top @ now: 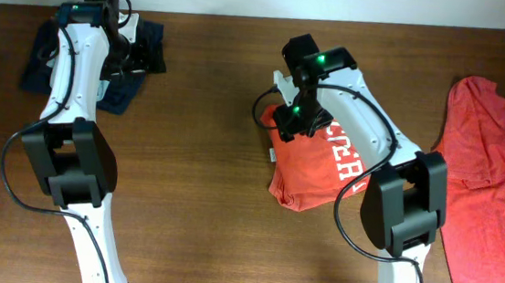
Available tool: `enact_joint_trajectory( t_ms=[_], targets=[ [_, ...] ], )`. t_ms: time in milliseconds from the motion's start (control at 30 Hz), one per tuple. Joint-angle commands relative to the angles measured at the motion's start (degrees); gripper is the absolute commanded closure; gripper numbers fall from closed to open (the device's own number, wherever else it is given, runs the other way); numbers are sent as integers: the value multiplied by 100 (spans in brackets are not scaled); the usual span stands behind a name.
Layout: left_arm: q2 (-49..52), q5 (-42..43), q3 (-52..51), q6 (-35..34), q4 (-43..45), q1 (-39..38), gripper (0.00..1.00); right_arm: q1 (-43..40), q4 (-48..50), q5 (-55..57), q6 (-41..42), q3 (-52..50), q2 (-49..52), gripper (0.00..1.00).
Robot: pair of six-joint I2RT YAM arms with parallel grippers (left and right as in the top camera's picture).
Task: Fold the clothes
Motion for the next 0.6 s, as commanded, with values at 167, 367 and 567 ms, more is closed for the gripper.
enact_joint_trajectory(
  t_ms=[167,367,567],
  targets=[
    [-63,-20,83,92,9,13,1,-793,-299,-1274,-271,376,-656,51],
    [-63,-22,83,92,9,13,1,-1547,-291,-2192,-772,144,-503,96],
    [-63,-22,83,92,9,13,1,-2098,313,-2328,-1143,-584,-470,96]
  ],
)
